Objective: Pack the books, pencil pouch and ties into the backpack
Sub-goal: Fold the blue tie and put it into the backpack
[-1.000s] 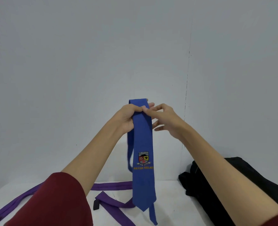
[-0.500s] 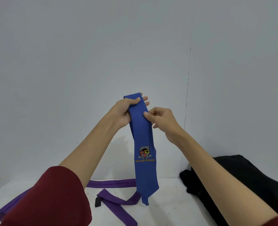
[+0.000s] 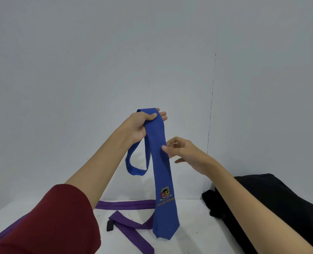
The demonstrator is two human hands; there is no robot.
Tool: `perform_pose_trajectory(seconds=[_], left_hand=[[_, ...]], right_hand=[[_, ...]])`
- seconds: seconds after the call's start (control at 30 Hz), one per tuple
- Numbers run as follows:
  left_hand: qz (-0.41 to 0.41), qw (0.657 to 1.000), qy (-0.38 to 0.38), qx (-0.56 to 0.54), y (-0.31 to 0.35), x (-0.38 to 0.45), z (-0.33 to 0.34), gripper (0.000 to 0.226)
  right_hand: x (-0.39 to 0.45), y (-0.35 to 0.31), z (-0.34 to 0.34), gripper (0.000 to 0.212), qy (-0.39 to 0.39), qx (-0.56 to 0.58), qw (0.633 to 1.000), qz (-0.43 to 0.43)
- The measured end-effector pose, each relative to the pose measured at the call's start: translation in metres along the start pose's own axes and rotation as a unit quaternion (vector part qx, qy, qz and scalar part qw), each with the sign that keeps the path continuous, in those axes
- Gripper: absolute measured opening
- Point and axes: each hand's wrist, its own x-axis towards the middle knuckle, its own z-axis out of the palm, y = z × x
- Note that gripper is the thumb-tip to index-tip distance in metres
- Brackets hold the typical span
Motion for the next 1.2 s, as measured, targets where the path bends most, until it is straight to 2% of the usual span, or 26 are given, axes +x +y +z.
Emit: perform_pose_trajectory(seconds=[0.17,0.4,0.6,0.77,0.87,1.07,1.2], left_hand=[[0.010,0.999,-0.023,0.024,-0.002,0.001,0.005,0.030],[0.011,0.998,-0.054,0.021,0.000,0.002,-0.005,0.031],[-0.082,0.988,-0.114,0.058,-0.023,-0.003,-0.018,0.029],[-0.071,0.992,-0.072,0.077,-0.024,-0.001,-0.016,0.017],[-0.062,0.994,-0.062,0.059,-0.019,-0.001,-0.012,0.024],[-0.038,0.998,-0.027,0.040,-0.010,-0.002,-0.008,0.025],[-0.032,0.998,-0.019,0.058,-0.007,-0.002,-0.010,0.025]], right_hand=[[0.004,-0.013,0.008,0.045,0.013,0.066,0.997,-0.025],[0.009,-0.020,0.020,0.018,0.072,0.143,0.986,-0.050],[0.014,-0.031,0.018,0.019,0.103,0.165,0.979,-0.057],[0.013,-0.027,0.021,0.017,0.088,0.175,0.979,-0.050],[0.013,-0.023,0.024,0.004,0.120,0.166,0.978,-0.024],[0.008,-0.015,0.024,0.023,0.138,0.151,0.978,-0.030],[0.008,-0.012,0.026,0.029,0.151,0.068,0.985,-0.053]])
